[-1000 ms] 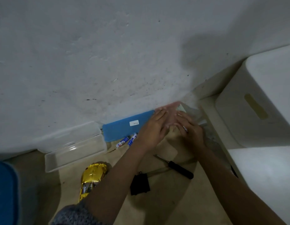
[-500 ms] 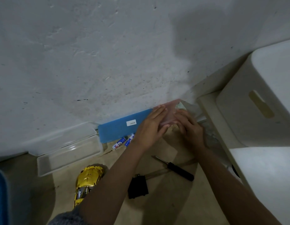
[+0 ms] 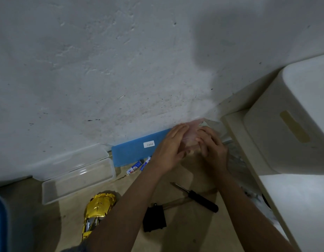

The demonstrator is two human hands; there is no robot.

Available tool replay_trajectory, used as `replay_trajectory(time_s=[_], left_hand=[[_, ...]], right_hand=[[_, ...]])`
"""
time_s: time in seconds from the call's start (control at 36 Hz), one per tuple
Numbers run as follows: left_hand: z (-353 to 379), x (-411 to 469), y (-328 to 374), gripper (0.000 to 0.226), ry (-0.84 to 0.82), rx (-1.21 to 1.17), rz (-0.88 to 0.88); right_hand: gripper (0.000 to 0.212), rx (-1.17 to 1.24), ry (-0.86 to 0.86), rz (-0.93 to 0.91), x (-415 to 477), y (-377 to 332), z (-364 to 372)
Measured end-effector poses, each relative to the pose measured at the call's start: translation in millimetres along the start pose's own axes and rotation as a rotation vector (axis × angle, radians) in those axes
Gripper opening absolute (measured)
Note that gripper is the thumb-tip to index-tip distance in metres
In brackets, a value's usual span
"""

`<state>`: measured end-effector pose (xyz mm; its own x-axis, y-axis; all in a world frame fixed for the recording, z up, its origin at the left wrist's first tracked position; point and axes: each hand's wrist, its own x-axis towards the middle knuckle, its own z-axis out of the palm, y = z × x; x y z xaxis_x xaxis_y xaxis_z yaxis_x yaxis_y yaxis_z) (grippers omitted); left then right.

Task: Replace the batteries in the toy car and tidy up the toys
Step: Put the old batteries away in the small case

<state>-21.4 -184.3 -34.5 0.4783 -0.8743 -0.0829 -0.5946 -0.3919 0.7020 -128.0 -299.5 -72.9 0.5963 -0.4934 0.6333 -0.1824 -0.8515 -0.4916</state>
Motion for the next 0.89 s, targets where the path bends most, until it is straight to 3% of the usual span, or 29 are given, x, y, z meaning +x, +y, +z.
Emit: replay_trajectory(time_s=[0.14, 0.25, 0.39, 0.5, 0.58, 0.64, 0.69, 0.78, 0.89], left_hand=[[-7.7, -0.1, -0.2, 0.074, -0.055, -0.026, 0.004], [-17.7, 2.4, 3.1, 0.059, -0.089, -0.104, -0.017], [-23.0, 5.1, 3.7, 0.049, -0.118, -0.079, 0.003], [-22.2, 5.2, 6.2, 0.050, -0.103, -0.142, -0.066], [-22.5, 5.0, 9.4, 0.049, -0.100, -0.179, -0.102], [-22.5, 5.5, 10.5, 0.048, -0.098, -0.200, -0.116], [-22.1, 6.0, 11.4, 0.048, -0.103, -0.214, -0.134], [-22.9, 6.1, 14.5, 0.047, -0.112, -0.227, -0.170], [-26.0, 5.2, 18.2, 0.046, -0.116, -0.202, -0.147]], right_hand=[[0.033, 0.087, -0.022, 0.055, -0.3, 5.7, -2.3], [0.026, 0.184, -0.043, 0.053, 5.7, 4.8, -4.1], [0.034, 0.234, -0.122, 0.135, 11.4, 1.7, -13.0], [0.037, 0.240, -0.054, 0.246, 15.4, -2.8, -26.2], [0.021, 0.382, 0.187, 0.648, 15.9, -28.3, -39.4], [0.025, 0.554, 0.306, 0.989, 18.3, -41.9, -41.6], [0.027, 0.681, 0.263, 1.279, 19.0, -41.9, -41.3], [0.028, 1.057, 0.127, 1.640, 23.8, -35.1, -40.8], [0.031, 1.272, 0.051, 1.750, 40.7, -43.1, -46.3]])
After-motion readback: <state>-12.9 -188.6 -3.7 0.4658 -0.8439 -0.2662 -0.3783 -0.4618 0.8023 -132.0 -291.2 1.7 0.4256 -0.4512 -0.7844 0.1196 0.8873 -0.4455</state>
